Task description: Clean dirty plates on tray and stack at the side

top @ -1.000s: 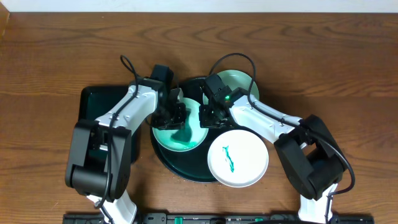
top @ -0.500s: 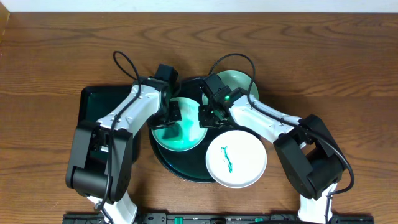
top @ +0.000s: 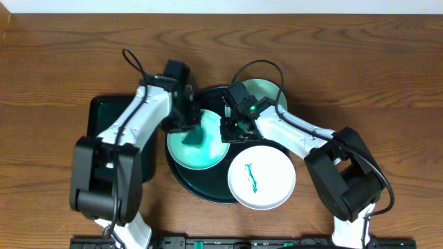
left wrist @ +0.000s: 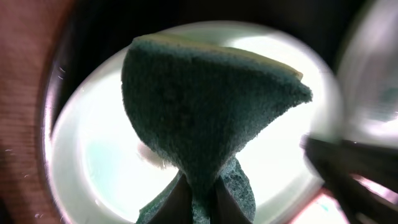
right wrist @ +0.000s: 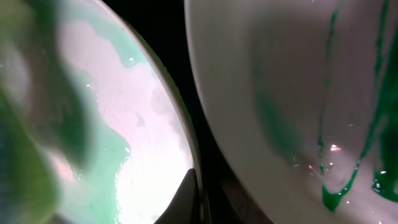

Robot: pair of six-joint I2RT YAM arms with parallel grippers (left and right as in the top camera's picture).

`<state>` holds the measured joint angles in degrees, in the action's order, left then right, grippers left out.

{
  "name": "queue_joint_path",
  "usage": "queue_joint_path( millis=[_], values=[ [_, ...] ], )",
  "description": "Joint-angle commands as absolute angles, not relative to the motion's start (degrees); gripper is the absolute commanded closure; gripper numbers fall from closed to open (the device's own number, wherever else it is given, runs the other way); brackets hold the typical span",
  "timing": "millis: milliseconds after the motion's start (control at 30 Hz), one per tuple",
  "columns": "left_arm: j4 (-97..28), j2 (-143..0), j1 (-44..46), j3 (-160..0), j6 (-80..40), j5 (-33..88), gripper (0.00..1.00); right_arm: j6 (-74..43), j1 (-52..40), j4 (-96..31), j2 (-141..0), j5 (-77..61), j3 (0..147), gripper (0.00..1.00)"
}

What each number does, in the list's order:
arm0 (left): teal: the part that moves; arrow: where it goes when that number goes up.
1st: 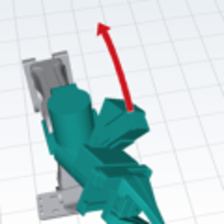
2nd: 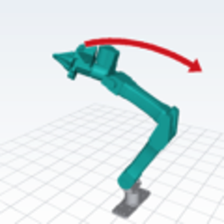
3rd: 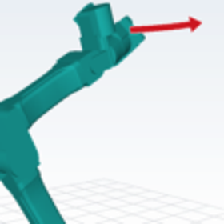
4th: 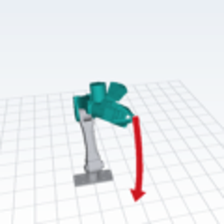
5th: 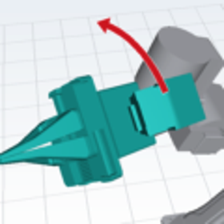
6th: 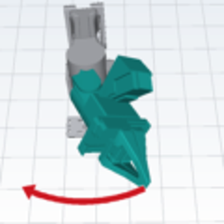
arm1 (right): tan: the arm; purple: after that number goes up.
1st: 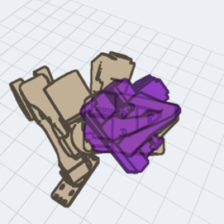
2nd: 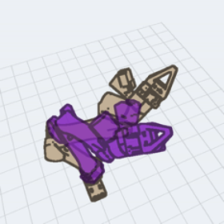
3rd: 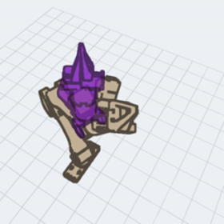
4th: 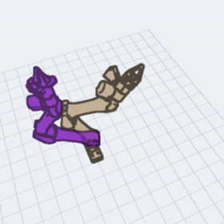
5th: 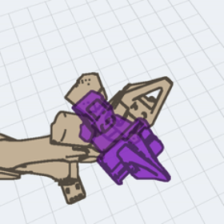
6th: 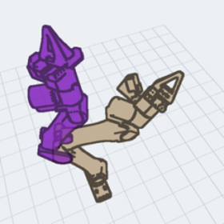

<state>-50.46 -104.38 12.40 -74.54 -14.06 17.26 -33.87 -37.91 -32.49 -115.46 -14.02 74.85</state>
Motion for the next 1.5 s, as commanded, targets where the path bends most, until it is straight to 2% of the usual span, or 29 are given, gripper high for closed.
queue_joint_path(
  millis=[0, 267, 567, 733, 800, 1067, 1367, 1467],
  values=[
    [-54.7, -97.6, 8.2, -81.2, -9.7, 21.0, 0.93, -32.0, -37.8, -32.6, -116.3, -17.1, 75.7, 0.99],
    [-62.2, -88.4, -5.8, -84.6, -9.9, 6.1, 0.93, -28.3, -38.1, -32.4, -114.7, -17.4, 76.4, 0.99],
    [-63.3, -88.9, -17.5, -84.5, -9.9, 5.1, 0.93, -22.8, -41.2, -33.6, -107.3, -2.1, 77.0, 0.99],
    [-63.4, -89.1, -18.7, -84.4, -9.9, 5.0, 0.93, -18.8, -45.3, -34.5, -103.0, 13.2, 77.0, 0.99],
    [-63.4, -89.1, -18.7, -84.4, -9.9, 5.1, 0.93, -15.9, -49.1, -35.1, -100.9, 26.5, 77.0, 0.99],
    [-63.4, -89.1, -18.7, -84.4, -9.9, 5.0, 0.93, -11.2, -59.0, -35.1, -97.8, 59.2, 77.0, 0.99],
    [-63.4, -89.1, -18.7, -84.4, -9.9, 5.0, 0.93, -3.0, -65.7, -31.8, -97.3, 78.0, 77.0, 0.99],
    [-63.4, -89.1, -18.7, -84.4, -9.9, 5.0, 0.93, -2.1, -65.9, -31.4, -97.3, 77.5, 77.0, 0.99]
  ],
)
